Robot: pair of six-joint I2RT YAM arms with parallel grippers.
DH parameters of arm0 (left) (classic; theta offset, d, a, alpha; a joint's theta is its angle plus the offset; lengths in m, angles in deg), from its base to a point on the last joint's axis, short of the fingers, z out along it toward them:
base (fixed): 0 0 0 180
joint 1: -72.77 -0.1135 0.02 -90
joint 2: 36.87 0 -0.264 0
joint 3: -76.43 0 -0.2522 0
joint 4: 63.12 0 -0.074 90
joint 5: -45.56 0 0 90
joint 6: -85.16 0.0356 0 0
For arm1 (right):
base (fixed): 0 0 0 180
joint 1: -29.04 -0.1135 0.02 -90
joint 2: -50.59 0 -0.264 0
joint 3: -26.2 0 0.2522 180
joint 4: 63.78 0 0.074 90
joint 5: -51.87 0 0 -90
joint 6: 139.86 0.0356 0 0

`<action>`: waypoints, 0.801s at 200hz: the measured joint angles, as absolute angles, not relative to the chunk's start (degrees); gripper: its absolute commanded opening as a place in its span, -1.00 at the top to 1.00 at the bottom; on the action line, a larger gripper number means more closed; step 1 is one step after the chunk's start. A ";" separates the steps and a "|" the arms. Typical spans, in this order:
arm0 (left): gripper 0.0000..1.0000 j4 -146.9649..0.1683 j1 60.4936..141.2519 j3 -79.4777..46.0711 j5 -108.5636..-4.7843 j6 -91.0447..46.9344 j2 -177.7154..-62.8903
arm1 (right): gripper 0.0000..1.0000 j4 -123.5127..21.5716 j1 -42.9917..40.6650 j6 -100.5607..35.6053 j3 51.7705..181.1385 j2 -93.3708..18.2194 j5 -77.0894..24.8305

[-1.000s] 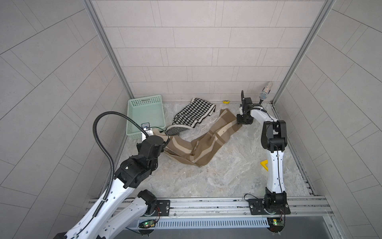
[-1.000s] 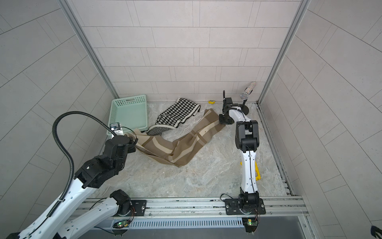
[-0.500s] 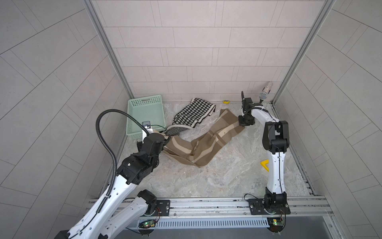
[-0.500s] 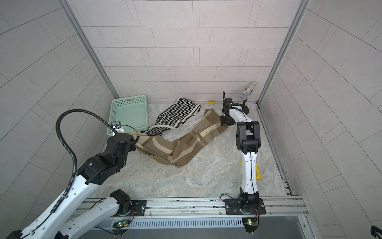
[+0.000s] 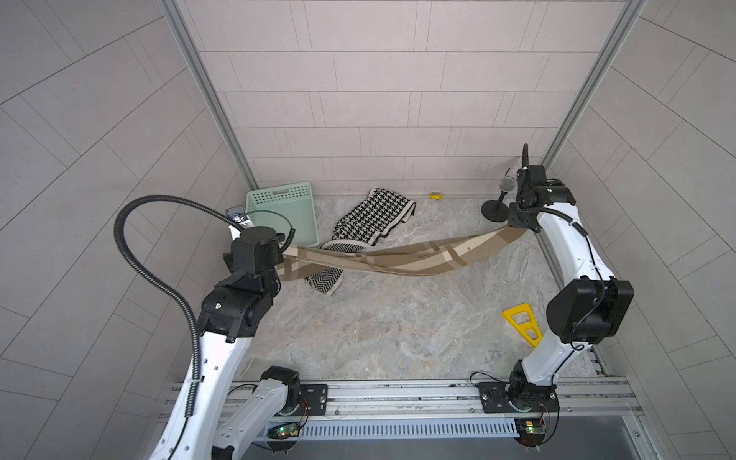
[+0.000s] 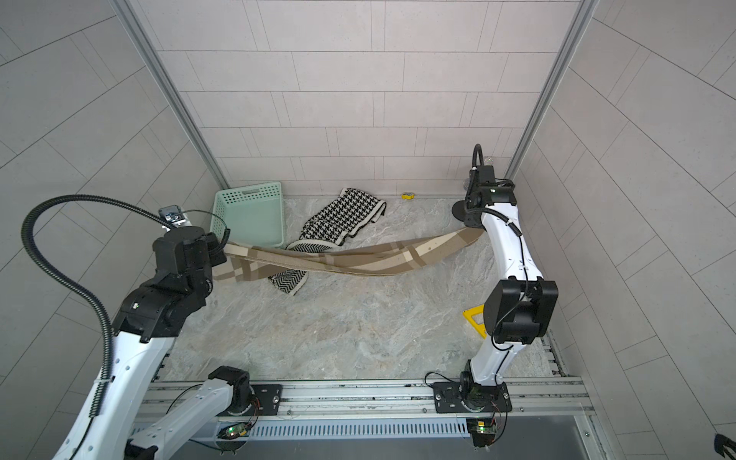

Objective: Roll up the scarf and place it into the basket
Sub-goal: Flatten out the scarf at the center of the board.

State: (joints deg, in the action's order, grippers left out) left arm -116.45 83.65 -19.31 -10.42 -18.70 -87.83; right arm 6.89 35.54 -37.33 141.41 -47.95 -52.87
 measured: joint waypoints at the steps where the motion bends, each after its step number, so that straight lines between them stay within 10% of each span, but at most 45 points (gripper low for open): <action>1: 1.00 -116.45 83.47 -19.20 -10.64 -18.70 -88.03 | 1.00 6.86 35.61 -37.35 141.37 -47.95 -52.91; 87: 1.00 -111.25 73.18 -7.72 -26.58 -18.97 -106.37 | 1.00 1.84 37.86 -38.25 147.64 -53.00 -52.65; 160: 1.00 -112.82 69.99 -12.64 -24.89 -19.86 -95.96 | 1.00 -4.68 39.41 -36.89 134.07 -46.47 -51.69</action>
State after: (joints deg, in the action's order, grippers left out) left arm -112.82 69.99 -12.64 -24.89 -19.86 -95.96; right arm -4.68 39.41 -36.89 134.07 -46.47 -51.69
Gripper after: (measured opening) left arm 0.054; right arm 0.047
